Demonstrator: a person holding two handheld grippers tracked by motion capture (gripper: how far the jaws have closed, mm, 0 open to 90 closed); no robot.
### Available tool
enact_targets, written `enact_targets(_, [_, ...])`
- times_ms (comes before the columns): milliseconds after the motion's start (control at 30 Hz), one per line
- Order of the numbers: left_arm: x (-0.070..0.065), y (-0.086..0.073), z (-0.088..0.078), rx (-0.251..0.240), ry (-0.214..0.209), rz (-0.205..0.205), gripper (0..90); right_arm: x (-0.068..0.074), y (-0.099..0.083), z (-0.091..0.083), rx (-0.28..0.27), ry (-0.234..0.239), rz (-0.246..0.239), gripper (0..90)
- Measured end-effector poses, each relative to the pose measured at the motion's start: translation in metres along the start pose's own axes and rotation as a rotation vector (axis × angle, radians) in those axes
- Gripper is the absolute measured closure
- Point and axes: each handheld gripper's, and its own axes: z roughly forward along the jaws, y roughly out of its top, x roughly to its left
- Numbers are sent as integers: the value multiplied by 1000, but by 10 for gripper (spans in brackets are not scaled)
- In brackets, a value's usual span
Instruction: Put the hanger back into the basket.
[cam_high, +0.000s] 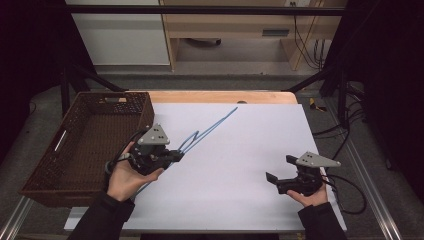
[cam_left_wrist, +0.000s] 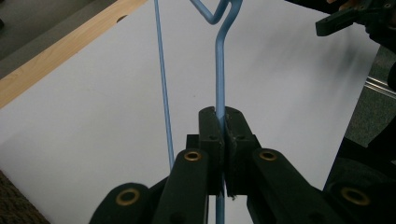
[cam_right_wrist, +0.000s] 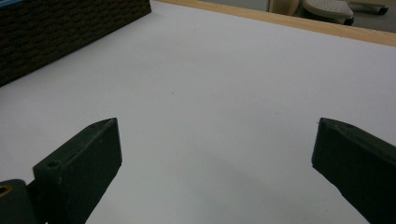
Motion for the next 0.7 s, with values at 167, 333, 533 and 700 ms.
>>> enact_targets(167, [5, 10, -10, 6, 17, 12, 875, 0, 0, 0, -1, 2, 0, 20])
enact_targets(333, [10, 17, -25, -12, 33, 17, 875, -1, 0, -1, -1, 2, -2, 20])
enact_targets(533, [20, 20, -38, -16, 37, 18, 875, -1, 0, -1, -3, 1, -2, 20])
enact_targets(700, [35, 18, -49, -12, 57, 4, 875, 0, 0, -1, -2, 4, -1, 19])
